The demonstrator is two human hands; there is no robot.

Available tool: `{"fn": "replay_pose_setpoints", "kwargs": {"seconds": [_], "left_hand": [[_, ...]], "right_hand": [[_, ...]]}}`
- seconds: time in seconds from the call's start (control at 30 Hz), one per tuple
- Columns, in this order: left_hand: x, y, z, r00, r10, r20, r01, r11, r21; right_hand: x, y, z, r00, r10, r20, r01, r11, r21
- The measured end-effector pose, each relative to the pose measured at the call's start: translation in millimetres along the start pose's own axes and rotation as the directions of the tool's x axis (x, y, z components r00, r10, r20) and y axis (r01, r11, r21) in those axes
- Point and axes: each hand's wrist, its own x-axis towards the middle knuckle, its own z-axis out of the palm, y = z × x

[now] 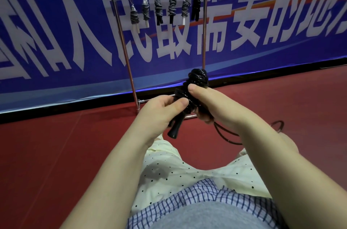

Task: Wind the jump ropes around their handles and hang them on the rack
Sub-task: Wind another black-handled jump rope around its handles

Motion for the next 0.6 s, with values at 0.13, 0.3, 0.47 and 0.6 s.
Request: {"fn": "replay_pose_setpoints", "kwargs": {"seconds": [0.13, 0.3, 0.47, 0.6], "left_hand": [[1, -3, -1, 0.996, 0.058, -0.064, -0.048, 0.988, 0.144], [3, -11, -3, 0.986, 0.060, -0.154, -0.013, 0.957, 0.291], [2, -6, -1, 0.984, 0.071, -0.165, -0.006, 0.931, 0.365], [2, -2, -2, 0.978, 0.082, -0.191, 0.009, 0.903, 0.430]], "right_hand": [[1, 3, -4, 0.999, 0.040, 0.007, -0.040, 0.998, -0.055], [3, 5, -4, 0.987, 0.149, -0.059, -0.158, 0.967, -0.198], [2, 6, 1, 0.970, 0.097, -0.225, -0.160, 0.946, -0.282], [0, 7, 5, 0.971, 0.048, -0.234, -0.098, 0.973, -0.207]]}}
